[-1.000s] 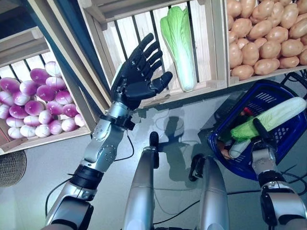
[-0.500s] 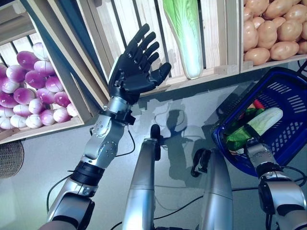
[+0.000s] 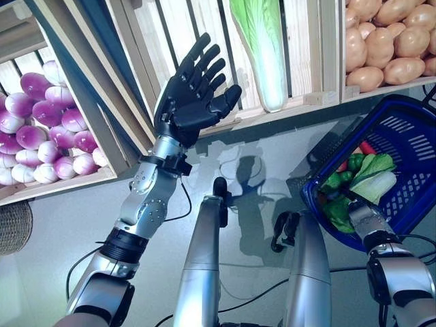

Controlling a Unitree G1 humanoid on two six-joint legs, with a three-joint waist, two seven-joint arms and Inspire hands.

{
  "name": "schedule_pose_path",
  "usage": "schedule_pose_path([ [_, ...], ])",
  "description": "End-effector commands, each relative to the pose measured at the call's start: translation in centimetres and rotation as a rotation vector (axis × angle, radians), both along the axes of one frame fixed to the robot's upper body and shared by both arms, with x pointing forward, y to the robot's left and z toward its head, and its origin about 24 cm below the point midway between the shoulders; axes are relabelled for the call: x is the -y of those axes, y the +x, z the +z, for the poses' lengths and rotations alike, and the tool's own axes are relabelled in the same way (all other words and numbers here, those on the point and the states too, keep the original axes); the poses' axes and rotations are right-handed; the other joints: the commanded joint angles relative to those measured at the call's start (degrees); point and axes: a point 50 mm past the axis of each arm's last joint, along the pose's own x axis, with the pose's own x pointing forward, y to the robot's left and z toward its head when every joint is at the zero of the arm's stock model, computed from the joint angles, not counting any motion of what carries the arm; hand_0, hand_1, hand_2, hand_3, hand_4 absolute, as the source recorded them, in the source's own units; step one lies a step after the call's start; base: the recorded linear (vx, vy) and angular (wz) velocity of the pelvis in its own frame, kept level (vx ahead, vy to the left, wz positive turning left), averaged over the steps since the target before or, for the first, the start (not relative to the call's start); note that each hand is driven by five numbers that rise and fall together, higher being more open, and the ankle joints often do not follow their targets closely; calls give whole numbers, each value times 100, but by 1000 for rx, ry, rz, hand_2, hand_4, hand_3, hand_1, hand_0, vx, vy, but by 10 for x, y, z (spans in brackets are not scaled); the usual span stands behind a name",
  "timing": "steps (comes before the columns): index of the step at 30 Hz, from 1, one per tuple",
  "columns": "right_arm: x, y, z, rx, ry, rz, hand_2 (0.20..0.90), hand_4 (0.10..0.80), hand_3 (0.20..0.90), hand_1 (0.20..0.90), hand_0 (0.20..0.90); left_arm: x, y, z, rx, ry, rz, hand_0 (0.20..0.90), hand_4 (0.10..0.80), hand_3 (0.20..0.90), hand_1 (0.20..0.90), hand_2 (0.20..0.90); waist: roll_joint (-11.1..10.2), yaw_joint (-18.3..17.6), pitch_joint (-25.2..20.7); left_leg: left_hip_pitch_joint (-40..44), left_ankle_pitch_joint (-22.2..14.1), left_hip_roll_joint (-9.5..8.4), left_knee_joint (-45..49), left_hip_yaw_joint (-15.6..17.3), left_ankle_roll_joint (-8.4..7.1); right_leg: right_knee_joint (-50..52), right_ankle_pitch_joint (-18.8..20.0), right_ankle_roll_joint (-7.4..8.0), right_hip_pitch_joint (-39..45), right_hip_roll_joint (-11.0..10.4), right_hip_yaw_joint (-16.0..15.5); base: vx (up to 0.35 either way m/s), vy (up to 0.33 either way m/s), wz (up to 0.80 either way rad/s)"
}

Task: Put vegetables into the basket

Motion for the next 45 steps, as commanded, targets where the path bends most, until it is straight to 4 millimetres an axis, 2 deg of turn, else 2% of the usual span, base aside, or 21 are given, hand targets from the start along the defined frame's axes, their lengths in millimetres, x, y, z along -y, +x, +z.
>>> schedule_pose_path([
  [1, 40, -23, 17, -60, -234, -222, 900, 800, 900, 900, 900, 8, -28, 53, 302, 9, -39, 900, 800, 900, 900, 900, 222, -47, -15, 689, -1606, 31, 789, 240, 356, -1063, 1350, -122, 278, 264, 13, 44, -9, 3],
  [4, 37, -22, 21, -15, -300, -230, 900, 800, 900, 900, 900, 2, -31, 56, 376, 126, 85, 900, 800, 900, 900, 900, 257, -80, -15, 900, -1515, 34, 473, 290, 342, -1359, 1423, -118, 472, 309, 28, 59, 13, 7],
  [6, 32, -21, 22, 59, -291, -229, 900, 800, 900, 900, 900, -9, -32, 59, 408, 224, 252, 900, 800, 900, 900, 900, 284, -108, -15, 990, -1323, 18, 214, 358, 355, -1610, 1588, -150, 557, 347, 16, -25, 35, -3],
  [12, 12, -21, 22, 216, -304, -78, 900, 800, 900, 900, 900, -34, -32, 78, 572, 639, 650, 900, 800, 900, 900, 900, 257, -265, -15, 1279, -1230, 40, -207, 456, 313, -1937, 1601, -146, 807, 425, 20, -1, 15, -9],
  [15, 4, -26, 16, 286, -268, -18, 900, 800, 900, 900, 900, -44, -29, 87, 567, 724, 714, 900, 800, 900, 900, 900, 221, -369, -15, 1360, -1221, 64, -300, 500, 287, -2025, 1587, -143, 872, 450, 24, 28, 18, 1],
  [16, 1, -30, 11, 311, -254, 9, 900, 800, 900, 900, 900, -48, -26, 88, 543, 742, 728, 900, 800, 900, 900, 900, 212, -428, -15, 1472, -1369, 65, -275, 501, 247, -2001, 1451, -100, 983, 471, 48, 0, 0, 0],
  [17, -1, -31, 10, 339, -236, 21, 900, 800, 900, 900, 900, -49, -24, 90, 543, 786, 753, 900, 800, 900, 900, 900, 199, -454, -15, 1385, -1250, 102, -300, 556, 281, -2029, 1547, -141, 896, 466, 17, 62, 40, 0],
  [18, -4, -33, 9, 361, -225, 40, 900, 800, 900, 900, 900, -50, -21, 90, 563, 866, 795, 900, 800, 900, 900, 900, 184, -507, -15, 1495, -1412, 114, -258, 542, 254, -1988, 1409, -94, 998, 473, 49, -18, 43, -3],
  [21, -12, -31, 15, 409, -227, 98, 900, 800, 900, 900, 900, -45, -13, 99, 674, 1098, 936, 900, 800, 900, 900, 900, 118, -659, -15, 1554, -1424, 186, -312, 592, 249, -2037, 1396, -88, 1022, 482, 62, 14, 55, -6],
  [23, -14, -30, 18, 426, -239, 136, 900, 800, 900, 900, 900, -41, -9, 107, 772, 1252, 1025, 900, 800, 900, 900, 900, 93, -750, -15, 1610, -1431, 218, -344, 632, 236, -2077, 1401, -90, 1064, 474, 66, -21, 48, -8],
  [24, -17, -27, 22, 446, -235, 161, 900, 800, 900, 900, 900, -39, -5, 116, 831, 1311, 1082, 900, 800, 900, 900, 900, 60, -794, -15, 1513, -1259, 259, -400, 688, 260, -2124, 1551, -123, 954, 454, 40, -74, 38, -7],
  [25, -19, -26, 25, 463, -224, 180, 900, 800, 900, 900, 900, -35, -3, 120, 905, 1375, 1122, 900, 800, 900, 900, 900, 41, -864, -15, 1515, -1262, 300, -405, 722, 258, -2136, 1559, -121, 946, 444, 41, -25, 40, -10],
  [26, -20, -26, 24, 472, -219, 188, 900, 800, 900, 900, 900, -30, -2, 120, 950, 1408, 1131, 900, 800, 900, 900, 900, 29, -885, -15, 1591, -1369, 301, -383, 698, 217, -2122, 1474, -78, 1018, 453, 74, -23, 29, -12],
  [27, -23, -23, 27, 497, -216, 212, 900, 800, 900, 900, 900, -20, 1, 121, 1072, 1504, 1162, 900, 800, 900, 900, 900, 2, -943, -15, 1491, -1252, 360, -420, 760, 245, -2165, 1583, -110, 914, 440, 49, 58, 28, -9],
  [28, -26, -23, 25, 495, -213, 216, 900, 800, 900, 900, 900, -17, 4, 118, 1085, 1516, 1155, 900, 800, 900, 900, 900, -8, -944, -15, 1589, -1390, 355, -393, 728, 204, -2133, 1466, -59, 1008, 446, 78, -6, 28, -8],
  [29, -29, -21, 27, 505, -209, 232, 900, 800, 900, 900, 900, -11, 7, 114, 1172, 1579, 1157, 900, 800, 900, 900, 900, -22, -979, -15, 1583, -1389, 381, -412, 742, 208, -2142, 1472, -54, 986, 436, 76, 58, 26, -10],
  [31, -35, -14, 34, 522, -224, 254, 900, 800, 900, 900, 900, -3, 11, 111, 1283, 1601, 1171, 900, 800, 900, 900, 900, -51, -1026, -15, 1472, -1255, 419, -467, 796, 251, -2199, 1606, -100, 857, 431, 59, -91, 23, -11],
  [33, -38, -12, 37, 531, -232, 267, 900, 800, 900, 900, 900, 1, 15, 106, 1358, 1640, 1164, 900, 800, 900, 900, 900, -64, -1071, -15, 1497, -1280, 431, -482, 826, 251, -2201, 1592, -106, 855, 445, 79, -35, 41, -8],
  [42, -34, -7, 49, 538, -253, 292, 900, 800, 900, 900, 900, -7, 30, 85, 1493, 1850, 1099, 900, 800, 900, 900, 900, -99, -1205, -15, 1500, -1325, 517, -446, 915, 263, -2148, 1574, -90, 803, 473, 136, 16, 45, -6],
  [43, -33, -8, 48, 534, -254, 291, 900, 800, 900, 900, 900, -7, 30, 82, 1495, 1866, 1085, 900, 800, 900, 900, 900, -98, -1210, -15, 1570, -1443, 512, -406, 883, 231, -2115, 1473, -51, 877, 481, 160, -6, 27, -5],
  [45, -32, -8, 52, 545, -258, 290, 900, 800, 900, 900, 900, -9, 32, 81, 1505, 1898, 1085, 900, 800, 900, 900, 900, -102, -1225, -15, 1456, -1342, 535, -422, 924, 268, -2128, 1562, -87, 754, 461, 147, -30, 23, -7],
])
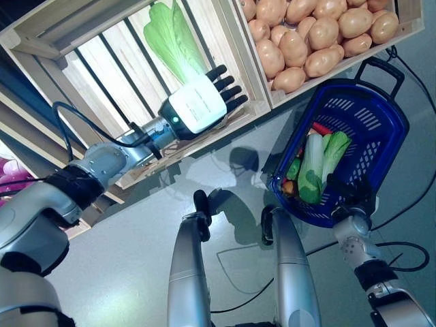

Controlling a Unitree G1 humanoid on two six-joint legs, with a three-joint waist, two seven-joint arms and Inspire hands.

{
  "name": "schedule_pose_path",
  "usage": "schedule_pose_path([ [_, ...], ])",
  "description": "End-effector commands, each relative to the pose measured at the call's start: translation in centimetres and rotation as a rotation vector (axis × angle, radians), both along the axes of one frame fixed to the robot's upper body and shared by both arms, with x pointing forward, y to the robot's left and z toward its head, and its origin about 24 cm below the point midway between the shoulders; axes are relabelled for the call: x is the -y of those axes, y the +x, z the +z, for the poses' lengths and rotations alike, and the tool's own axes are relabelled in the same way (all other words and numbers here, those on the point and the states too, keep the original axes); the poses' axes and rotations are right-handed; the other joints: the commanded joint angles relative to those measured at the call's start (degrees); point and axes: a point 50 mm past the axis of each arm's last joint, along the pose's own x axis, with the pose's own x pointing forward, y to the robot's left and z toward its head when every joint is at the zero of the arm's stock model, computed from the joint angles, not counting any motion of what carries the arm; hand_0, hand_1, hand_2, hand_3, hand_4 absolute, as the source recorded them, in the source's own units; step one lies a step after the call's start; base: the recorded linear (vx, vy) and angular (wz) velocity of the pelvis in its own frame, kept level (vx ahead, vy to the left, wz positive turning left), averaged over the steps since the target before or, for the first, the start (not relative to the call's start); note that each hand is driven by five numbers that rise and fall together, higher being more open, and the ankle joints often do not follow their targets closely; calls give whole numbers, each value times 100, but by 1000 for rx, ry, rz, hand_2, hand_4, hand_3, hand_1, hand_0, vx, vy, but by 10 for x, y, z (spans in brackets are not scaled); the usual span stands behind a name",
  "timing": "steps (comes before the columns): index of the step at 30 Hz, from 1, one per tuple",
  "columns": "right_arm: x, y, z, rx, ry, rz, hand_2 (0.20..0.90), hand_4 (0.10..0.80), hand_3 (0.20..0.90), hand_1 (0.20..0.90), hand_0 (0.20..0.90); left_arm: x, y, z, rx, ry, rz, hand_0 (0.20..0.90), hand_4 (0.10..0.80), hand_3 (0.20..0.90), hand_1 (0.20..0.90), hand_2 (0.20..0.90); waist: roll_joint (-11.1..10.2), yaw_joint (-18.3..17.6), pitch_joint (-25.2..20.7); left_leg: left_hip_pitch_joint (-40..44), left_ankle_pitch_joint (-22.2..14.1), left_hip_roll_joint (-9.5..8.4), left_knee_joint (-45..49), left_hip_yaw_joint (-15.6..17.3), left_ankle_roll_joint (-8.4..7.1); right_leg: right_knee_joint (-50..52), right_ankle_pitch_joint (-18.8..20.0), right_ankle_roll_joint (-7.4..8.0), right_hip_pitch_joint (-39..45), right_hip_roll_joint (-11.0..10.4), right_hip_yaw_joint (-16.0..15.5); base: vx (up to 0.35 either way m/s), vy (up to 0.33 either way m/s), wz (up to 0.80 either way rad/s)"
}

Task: Put vegetables into the basket

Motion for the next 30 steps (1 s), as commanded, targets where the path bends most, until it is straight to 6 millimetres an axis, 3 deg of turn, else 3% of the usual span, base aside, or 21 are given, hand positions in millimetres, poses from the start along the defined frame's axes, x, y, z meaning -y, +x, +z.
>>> schedule_pose_path([
  [1, 16, 4, 41, 185, -42, -19, 900, 800, 900, 900, 900, 12, -4, 65, 246, -26, -89, 900, 800, 900, 900, 900, -87, -72, -10, 472, -1337, 105, 591, 425, 259, -931, 1249, -154, 34, 114, 8, 6, 18, -7],
  [6, 17, 4, 45, 190, -54, -16, 900, 800, 900, 900, 900, -7, 1, 54, 218, -12, -16, 900, 800, 900, 900, 900, -91, -80, -10, 404, -1334, 125, 634, 426, 244, -883, 1250, -142, -45, 94, 17, 23, 15, -3],
  [8, 18, 2, 45, 191, -58, -15, 900, 800, 900, 900, 900, -13, 2, 46, 214, 6, 22, 900, 800, 900, 900, 900, -84, -82, -10, 465, -1498, 118, 709, 380, 204, -819, 1102, -93, 30, 101, 52, 56, 35, -2],
  [9, 19, 3, 49, 203, -60, -13, 900, 800, 900, 900, 900, -16, 3, 47, 231, 15, 39, 900, 800, 900, 900, 900, -86, -87, -10, 337, -1364, 132, 683, 418, 241, -855, 1220, -139, -95, 90, 41, 18, 28, -7],
  [10, 19, 3, 49, 207, -61, -10, 900, 800, 900, 900, 900, -21, 4, 42, 242, 33, 71, 900, 800, 900, 900, 900, -86, -90, -10, 403, -1501, 132, 747, 375, 187, -808, 1095, -92, -11, 84, 65, 13, 24, -8],
  [13, 18, 5, 60, 252, -75, 2, 900, 800, 900, 900, 900, -25, 4, 46, 328, 25, 67, 900, 800, 900, 900, 900, -104, -100, -10, 171, -1393, 169, 811, 403, 247, -748, 1186, -154, -242, 60, 57, -19, 14, -5],
  [14, 17, 4, 61, 258, -84, 7, 900, 800, 900, 900, 900, -24, 4, 44, 341, -5, 54, 900, 800, 900, 900, 900, -113, -100, -10, 250, -1569, 165, 905, 355, 212, -657, 1025, -115, -151, 69, 73, 93, 35, -6],
  [20, 5, 5, 77, 327, -124, 55, 900, 800, 900, 900, 900, -25, 9, 39, 370, -60, 53, 900, 800, 900, 900, 900, -173, -182, -10, 58, -1673, 199, 1157, 310, 219, -393, 914, -151, -342, 69, 104, 41, 44, -6],
  [30, 2, -3, 84, 373, -149, 70, 900, 800, 900, 900, 900, -31, 15, 31, 384, -92, 148, 900, 800, 900, 900, 900, -279, -340, -10, -172, -1806, 287, 1403, 328, 218, -183, 813, -161, -594, 96, 173, 16, 49, -6],
])
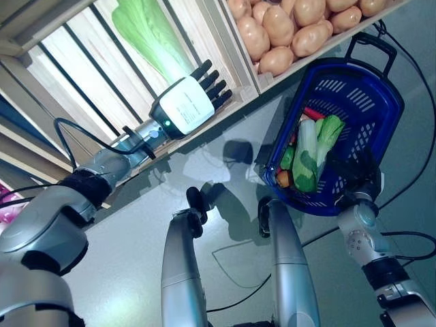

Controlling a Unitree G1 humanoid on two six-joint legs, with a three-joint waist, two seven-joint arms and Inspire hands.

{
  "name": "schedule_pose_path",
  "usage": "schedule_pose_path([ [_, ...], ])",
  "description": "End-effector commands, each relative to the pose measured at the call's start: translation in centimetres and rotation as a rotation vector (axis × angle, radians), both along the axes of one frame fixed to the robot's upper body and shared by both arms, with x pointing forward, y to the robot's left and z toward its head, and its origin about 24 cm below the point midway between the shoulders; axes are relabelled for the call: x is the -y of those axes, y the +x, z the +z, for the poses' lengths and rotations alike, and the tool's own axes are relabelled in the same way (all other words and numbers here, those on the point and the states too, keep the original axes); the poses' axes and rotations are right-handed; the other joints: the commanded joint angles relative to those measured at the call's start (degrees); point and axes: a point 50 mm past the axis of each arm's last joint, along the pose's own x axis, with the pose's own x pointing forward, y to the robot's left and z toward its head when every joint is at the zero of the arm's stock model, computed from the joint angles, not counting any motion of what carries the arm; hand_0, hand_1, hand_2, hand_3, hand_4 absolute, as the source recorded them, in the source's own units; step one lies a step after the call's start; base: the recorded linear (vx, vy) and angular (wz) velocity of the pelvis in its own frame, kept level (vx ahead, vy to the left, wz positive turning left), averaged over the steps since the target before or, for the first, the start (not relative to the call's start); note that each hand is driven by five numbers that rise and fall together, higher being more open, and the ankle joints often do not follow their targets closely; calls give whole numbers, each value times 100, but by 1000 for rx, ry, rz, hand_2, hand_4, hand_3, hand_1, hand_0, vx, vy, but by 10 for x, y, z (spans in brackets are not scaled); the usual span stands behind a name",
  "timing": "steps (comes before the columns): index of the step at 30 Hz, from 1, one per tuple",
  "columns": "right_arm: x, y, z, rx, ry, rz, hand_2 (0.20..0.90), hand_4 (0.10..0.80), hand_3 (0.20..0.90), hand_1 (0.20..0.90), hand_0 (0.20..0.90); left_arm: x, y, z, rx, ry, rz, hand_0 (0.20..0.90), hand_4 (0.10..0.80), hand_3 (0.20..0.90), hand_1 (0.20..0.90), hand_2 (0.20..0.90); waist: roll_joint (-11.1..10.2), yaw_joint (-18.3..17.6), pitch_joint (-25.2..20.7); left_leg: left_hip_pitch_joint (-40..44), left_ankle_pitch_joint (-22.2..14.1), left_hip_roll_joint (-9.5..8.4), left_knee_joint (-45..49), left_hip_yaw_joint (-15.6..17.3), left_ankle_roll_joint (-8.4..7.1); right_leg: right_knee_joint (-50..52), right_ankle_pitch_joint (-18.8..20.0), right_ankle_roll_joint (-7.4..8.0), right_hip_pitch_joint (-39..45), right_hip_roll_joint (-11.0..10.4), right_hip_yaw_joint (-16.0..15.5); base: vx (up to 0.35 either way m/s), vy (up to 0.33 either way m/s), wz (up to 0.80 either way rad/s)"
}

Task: Put vegetables into the basket

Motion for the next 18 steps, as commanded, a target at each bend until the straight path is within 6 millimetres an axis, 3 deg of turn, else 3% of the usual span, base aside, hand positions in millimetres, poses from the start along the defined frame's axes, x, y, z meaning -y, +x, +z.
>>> schedule_pose_path([
  [1, 14, -5, 43, 206, -68, -35, 900, 800, 900, 900, 900, -15, -1, 45, 220, -91, 39, 900, 800, 900, 900, 900, -158, -121, -13, 520, -1527, 63, 690, 162, 99, -605, 795, -182, 157, 62, -34, 21, 49, -8],
  [5, 13, -5, 46, 216, -73, -26, 900, 800, 900, 900, 900, -17, 0, 47, 232, -108, 56, 900, 800, 900, 900, 900, -177, -149, -13, 518, -1582, 102, 785, 182, 92, -580, 764, -188, 169, 55, -8, 16, 41, -7],
  [6, 13, -5, 46, 214, -71, -25, 900, 800, 900, 900, 900, -18, 1, 46, 228, -105, 60, 834, 756, 834, 834, 834, -182, -150, -13, 530, -1587, 110, 787, 183, 88, -573, 756, -189, 179, 47, -12, 17, 36, -5],
  [7, 13, -5, 46, 212, -73, -22, 900, 800, 900, 900, 900, -20, 0, 46, 231, -117, 66, 505, 536, 505, 505, 505, -188, -154, -13, 541, -1589, 118, 799, 183, 73, -575, 754, -190, 200, 41, -15, 16, 32, -4],
  [8, 13, -6, 45, 210, -77, -20, 900, 800, 900, 900, 900, -22, 0, 46, 229, -125, 71, 300, 400, 300, 300, 300, -189, -153, -13, 550, -1593, 120, 809, 178, 69, -573, 751, -188, 216, 38, -15, 18, 31, -3],
  [18, 6, -6, 50, 227, -99, -10, 900, 800, 900, 900, 900, -24, -1, 41, 213, -102, 63, 300, 400, 300, 300, 300, -195, -132, -13, 710, -1476, 156, 624, 217, 6, -748, 826, -137, 397, 9, -45, 1, 3, 0],
])
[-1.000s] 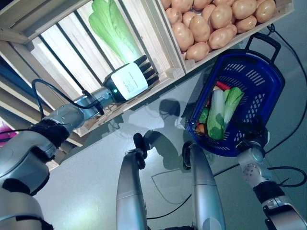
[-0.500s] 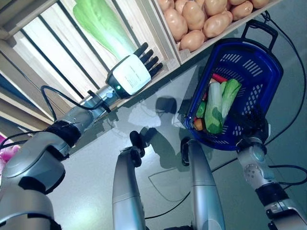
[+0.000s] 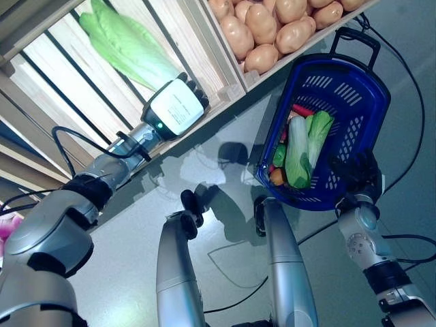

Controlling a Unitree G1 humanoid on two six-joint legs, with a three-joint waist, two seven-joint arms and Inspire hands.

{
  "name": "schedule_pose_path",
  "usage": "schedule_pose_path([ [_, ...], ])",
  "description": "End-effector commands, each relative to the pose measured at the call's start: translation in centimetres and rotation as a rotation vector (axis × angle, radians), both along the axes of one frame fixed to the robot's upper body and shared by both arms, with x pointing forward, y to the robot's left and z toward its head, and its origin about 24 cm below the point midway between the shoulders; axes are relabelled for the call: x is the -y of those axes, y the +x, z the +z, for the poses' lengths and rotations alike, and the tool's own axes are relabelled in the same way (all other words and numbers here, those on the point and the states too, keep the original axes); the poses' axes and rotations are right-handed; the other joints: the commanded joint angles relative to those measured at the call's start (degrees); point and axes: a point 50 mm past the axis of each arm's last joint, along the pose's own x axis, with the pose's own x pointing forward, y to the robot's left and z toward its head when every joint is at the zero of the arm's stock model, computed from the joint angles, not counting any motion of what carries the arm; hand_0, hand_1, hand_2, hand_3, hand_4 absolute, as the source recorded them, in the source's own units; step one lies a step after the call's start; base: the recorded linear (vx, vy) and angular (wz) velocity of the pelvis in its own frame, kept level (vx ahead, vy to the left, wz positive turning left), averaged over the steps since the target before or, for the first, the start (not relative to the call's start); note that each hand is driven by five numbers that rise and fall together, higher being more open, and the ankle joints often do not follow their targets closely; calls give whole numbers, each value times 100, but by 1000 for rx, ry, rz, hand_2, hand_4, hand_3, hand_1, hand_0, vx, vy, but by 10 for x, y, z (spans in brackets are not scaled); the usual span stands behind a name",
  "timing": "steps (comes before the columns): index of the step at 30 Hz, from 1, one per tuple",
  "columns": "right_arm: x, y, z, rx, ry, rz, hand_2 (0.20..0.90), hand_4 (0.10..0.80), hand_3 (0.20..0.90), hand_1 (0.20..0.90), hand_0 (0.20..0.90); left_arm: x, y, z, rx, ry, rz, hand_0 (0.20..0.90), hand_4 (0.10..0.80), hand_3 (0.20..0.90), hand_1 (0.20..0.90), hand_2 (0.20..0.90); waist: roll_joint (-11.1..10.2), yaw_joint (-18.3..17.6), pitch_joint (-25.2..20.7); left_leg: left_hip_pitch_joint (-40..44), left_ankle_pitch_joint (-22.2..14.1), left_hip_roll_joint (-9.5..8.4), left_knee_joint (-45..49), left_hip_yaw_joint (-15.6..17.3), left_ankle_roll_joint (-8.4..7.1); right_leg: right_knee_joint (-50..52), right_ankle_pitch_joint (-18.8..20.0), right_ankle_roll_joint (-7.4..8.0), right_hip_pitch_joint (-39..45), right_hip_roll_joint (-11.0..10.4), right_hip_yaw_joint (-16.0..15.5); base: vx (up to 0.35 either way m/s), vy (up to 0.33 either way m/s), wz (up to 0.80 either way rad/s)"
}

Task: Put vegetables into the basket

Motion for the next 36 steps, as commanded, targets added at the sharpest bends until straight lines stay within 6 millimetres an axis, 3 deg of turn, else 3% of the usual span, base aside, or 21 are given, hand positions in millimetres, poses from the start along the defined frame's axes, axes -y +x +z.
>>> schedule_pose_path([
  [1, 6, -3, 47, 215, -74, -18, 900, 800, 900, 900, 900, -8, -4, 45, 218, -82, -25, 300, 400, 300, 300, 300, -133, -12, -9, 666, -1363, 101, 474, 143, -3, -887, 830, -151, 407, 3, -79, 0, 0, 0],
  [7, -1, -3, 47, 222, -79, -14, 900, 800, 900, 900, 900, -8, -13, 53, 291, -164, -144, 300, 400, 300, 300, 300, -131, 41, -9, 1081, -1080, 105, -107, 191, -92, -1383, 1025, -113, 815, 7, -128, 0, 0, 0],
  [10, -5, -1, 50, 232, -86, -5, 900, 800, 900, 900, 900, -6, -19, 63, 354, -207, -223, 300, 400, 300, 300, 300, -128, 77, -9, 1202, -746, 96, -477, 230, -102, -1743, 1286, -143, 961, -13, -203, -75, -12, 0],
  [15, -9, -7, 47, 249, -133, -29, 900, 800, 900, 900, 900, -8, -39, 73, 523, -396, -375, 300, 400, 300, 300, 300, -123, 228, -9, 1651, -465, -19, -1077, 192, -145, -2376, 1488, -124, 1490, -18, -322, -8, -35, 4],
  [20, -6, -14, 42, 251, -159, -58, 900, 800, 900, 900, 900, -12, -55, 59, 581, -540, -469, 300, 400, 300, 300, 300, -113, 400, -9, 2042, -340, -162, -1484, 129, -133, -2747, 1556, -103, 1913, -11, -415, 5, -49, 5],
  [28, -6, -15, 45, 270, -147, -59, 900, 800, 900, 900, 900, 0, -68, 60, 594, -607, -566, 300, 400, 300, 300, 300, -124, 542, -9, 2070, -306, -244, -1604, 17, -119, -2783, 1536, -102, 1962, -6, -466, -29, -49, 11],
  [34, -12, -25, 38, 291, -190, -61, 900, 800, 900, 900, 900, -3, -83, 49, 550, -994, -708, 300, 400, 300, 300, 300, -144, 655, -131, 2395, -187, -369, -1968, -32, -67, -3189, 1597, -95, 2320, 60, -510, 1, -37, 10],
  [36, -15, -26, 42, 313, -234, -54, 900, 800, 900, 900, 900, -5, -89, 43, 494, -1220, -775, 300, 400, 300, 300, 300, -143, 738, -230, 2566, -143, -437, -2146, -98, -71, -3426, 1601, -100, 2555, 82, -535, 32, -56, 7],
])
